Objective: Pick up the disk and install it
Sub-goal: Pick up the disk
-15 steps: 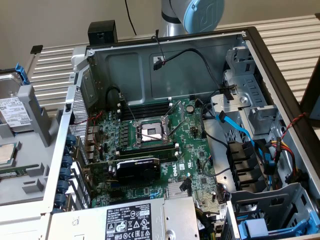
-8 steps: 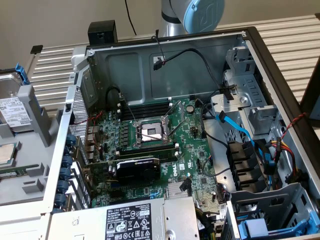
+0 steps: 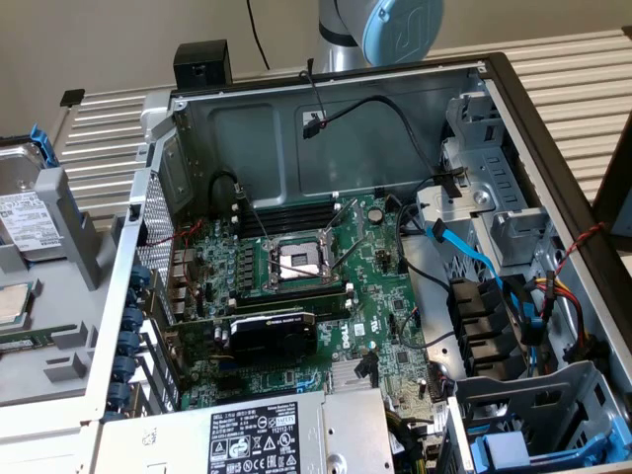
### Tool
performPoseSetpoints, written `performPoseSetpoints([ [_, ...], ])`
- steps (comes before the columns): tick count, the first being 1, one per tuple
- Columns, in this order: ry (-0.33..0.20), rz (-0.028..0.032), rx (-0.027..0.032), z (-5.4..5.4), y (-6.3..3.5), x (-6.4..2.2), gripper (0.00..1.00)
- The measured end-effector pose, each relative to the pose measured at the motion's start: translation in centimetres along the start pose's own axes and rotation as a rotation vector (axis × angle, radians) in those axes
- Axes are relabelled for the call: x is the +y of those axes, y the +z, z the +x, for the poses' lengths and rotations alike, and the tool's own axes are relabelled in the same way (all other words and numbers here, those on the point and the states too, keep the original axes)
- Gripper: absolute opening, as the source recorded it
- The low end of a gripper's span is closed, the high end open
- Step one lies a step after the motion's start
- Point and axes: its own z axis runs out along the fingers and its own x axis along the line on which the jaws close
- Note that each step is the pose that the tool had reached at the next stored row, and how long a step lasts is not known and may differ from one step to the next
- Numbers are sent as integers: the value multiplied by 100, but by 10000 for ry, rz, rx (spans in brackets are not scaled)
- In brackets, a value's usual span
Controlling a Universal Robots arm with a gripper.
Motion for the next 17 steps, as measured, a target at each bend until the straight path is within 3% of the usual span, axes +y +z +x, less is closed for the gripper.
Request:
performPoseSetpoints([
  [2, 0, 1, 0, 0, 13, 0, 56],
  [4, -1, 2, 1, 1, 36, 0, 67],
  [6, 0, 0, 3, 1, 69, 0, 67],
  [7, 1, 0, 7, 1, 88, 1, 74],
  [14, 0, -5, 16, 3, 216, 2, 74],
  [16, 2, -43, 14, 3, 248, 5, 74],
  [17, 3, -99, 13, 3, 257, 7, 74],
])
